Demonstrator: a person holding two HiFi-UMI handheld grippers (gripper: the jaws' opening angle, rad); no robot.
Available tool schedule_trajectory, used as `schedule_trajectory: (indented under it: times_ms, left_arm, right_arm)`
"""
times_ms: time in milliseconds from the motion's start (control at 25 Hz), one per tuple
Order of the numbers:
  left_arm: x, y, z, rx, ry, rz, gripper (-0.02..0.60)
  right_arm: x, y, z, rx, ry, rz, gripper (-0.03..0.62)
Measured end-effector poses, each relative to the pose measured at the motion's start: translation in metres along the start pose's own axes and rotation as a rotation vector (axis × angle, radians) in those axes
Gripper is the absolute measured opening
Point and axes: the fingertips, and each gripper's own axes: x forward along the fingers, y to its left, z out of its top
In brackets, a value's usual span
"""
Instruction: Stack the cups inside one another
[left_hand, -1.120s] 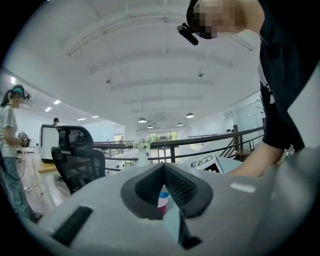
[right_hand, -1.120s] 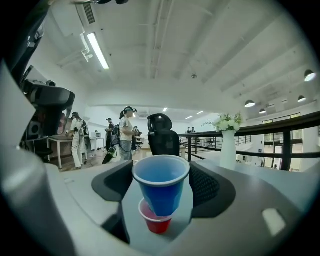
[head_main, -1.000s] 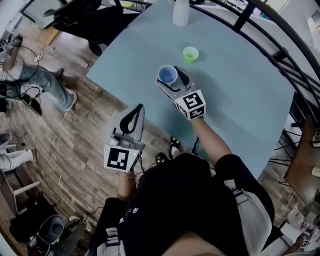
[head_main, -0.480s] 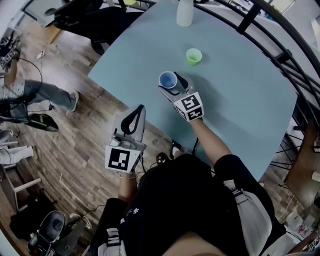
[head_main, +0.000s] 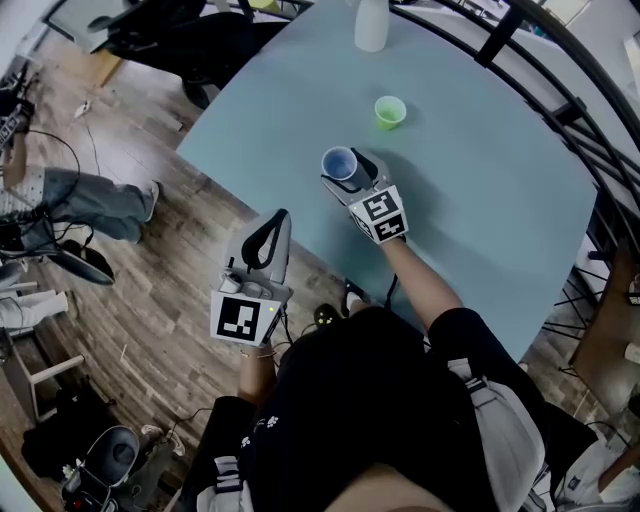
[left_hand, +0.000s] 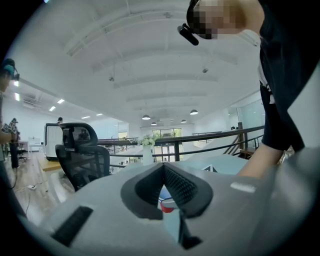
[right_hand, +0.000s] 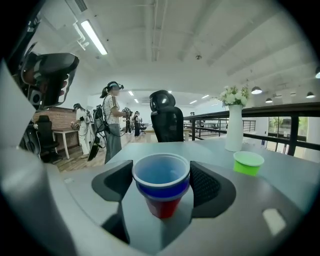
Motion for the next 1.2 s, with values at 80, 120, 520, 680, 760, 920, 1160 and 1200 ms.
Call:
schedule_trajectory:
  times_ms: [80, 120, 520, 680, 760, 920, 1160, 1200]
  left_arm:
    - [0.000, 0.000, 0.000, -0.003, 0.001, -0.001, -0.014]
    - [0.001, 0.001, 0.000, -0.004, 0.001, -0.003, -0.014]
    - [-0.001, 0.000, 0.000, 0.000, -0.006, -0.018, -0.014]
    - [0.005, -0.002, 0.000, 0.005, -0.012, -0.037, -0.014]
    - [0.009, -0.003, 0.002, 0.003, -0.020, -0.052, -0.014]
    - [0.016, -0.006, 0.003, -0.007, -0.032, -0.080, -0.014]
    - [0.029, -0.017, 0.010, 0.000, -0.046, -0.132, -0.014]
    - [0.031, -0.018, 0.010, 0.001, -0.046, -0.137, -0.014]
  right_arm:
    - [0.001, 0.000, -0.002, -0.008, 0.002, -0.002, 0.350]
    - [0.001, -0.001, -0.003, -0.010, 0.006, -0.004, 0.350]
    - [-0.005, -0.001, 0.005, -0.007, -0.016, -0.025, 0.354]
    - [-0.018, -0.007, 0.023, 0.012, -0.078, -0.049, 0.353]
    - [-0.027, -0.013, 0.033, 0.028, -0.112, -0.071, 0.353]
    - [-0.046, -0.030, 0.044, 0.059, -0.160, -0.132, 0.353]
    - [-0.072, -0.067, 0.043, 0.100, -0.180, -0.247, 0.351]
    - [-0.075, -0.073, 0.042, 0.106, -0.179, -0.262, 0.351]
